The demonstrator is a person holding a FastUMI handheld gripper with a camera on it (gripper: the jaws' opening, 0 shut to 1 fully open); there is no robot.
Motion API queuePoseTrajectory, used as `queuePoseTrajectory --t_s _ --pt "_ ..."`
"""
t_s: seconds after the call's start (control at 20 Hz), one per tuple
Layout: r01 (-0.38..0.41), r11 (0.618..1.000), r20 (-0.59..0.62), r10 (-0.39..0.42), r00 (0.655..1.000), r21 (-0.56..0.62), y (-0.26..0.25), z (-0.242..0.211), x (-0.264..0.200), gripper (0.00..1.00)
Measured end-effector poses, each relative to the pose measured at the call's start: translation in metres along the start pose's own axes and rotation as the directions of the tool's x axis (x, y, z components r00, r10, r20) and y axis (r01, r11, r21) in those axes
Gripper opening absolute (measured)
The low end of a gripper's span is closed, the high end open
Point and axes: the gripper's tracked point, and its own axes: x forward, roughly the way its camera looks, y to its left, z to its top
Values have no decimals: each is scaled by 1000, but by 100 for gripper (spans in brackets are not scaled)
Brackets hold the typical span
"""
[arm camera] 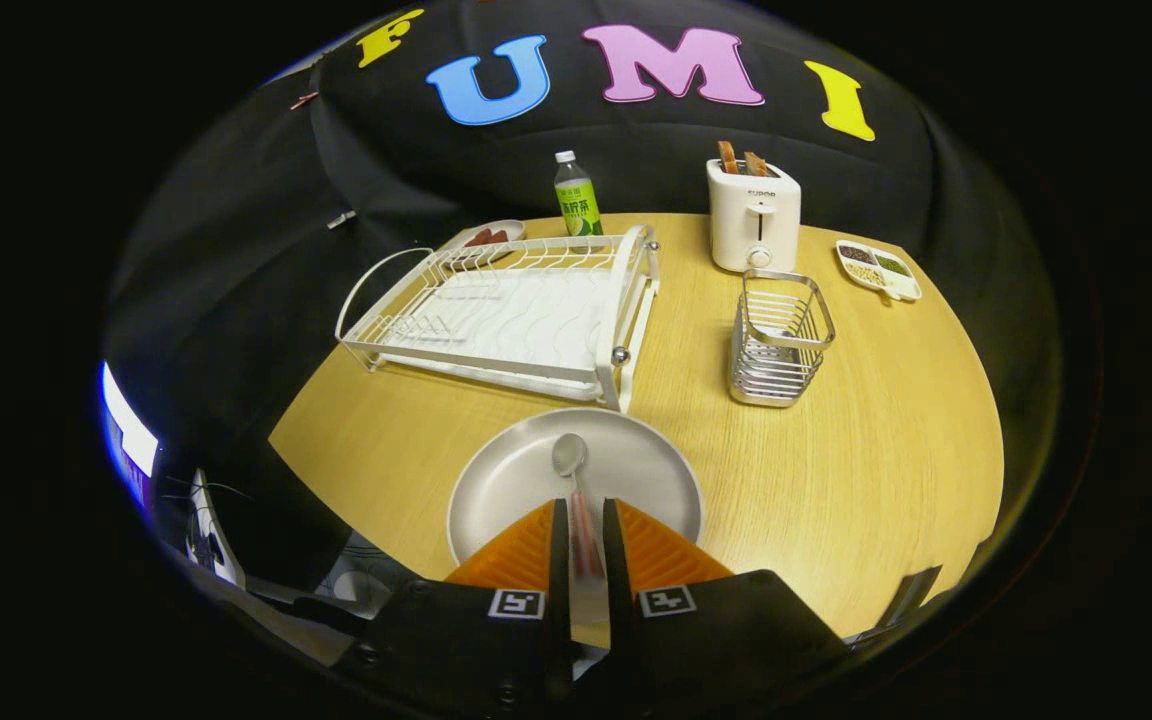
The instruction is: Take the plate from the dish rack, then take the spoon from the basket and place it into the plate.
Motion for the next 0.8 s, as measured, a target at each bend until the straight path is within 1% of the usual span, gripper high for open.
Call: queuePoseTrajectory --t_s 0.05,0.15,0.2,0.25,0.3,0.4,0.55,0.6,0.8 --pt "7 1000 -5 -6 1000 11 -2 -2 1 22" --pt "8 999 -15 -8 1000 37 -4 -5 1 33" --pt "9 999 -14 -8 1000 45 -4 -5 0 44" --pt "10 999 -13 -9 1000 48 -6 -5 -1 50" --pt "13 999 -12 -13 1000 45 -7 -5 -1 65" --pt "42 999 -9 -42 999 15 -12 -5 -2 87" --pt "56 998 3 -56 998 -7 -12 -1 -8 94" --pt "58 998 13 -58 998 -6 -12 2 -9 99" --pt "67 998 58 -67 996 4 -11 22 -22 99"
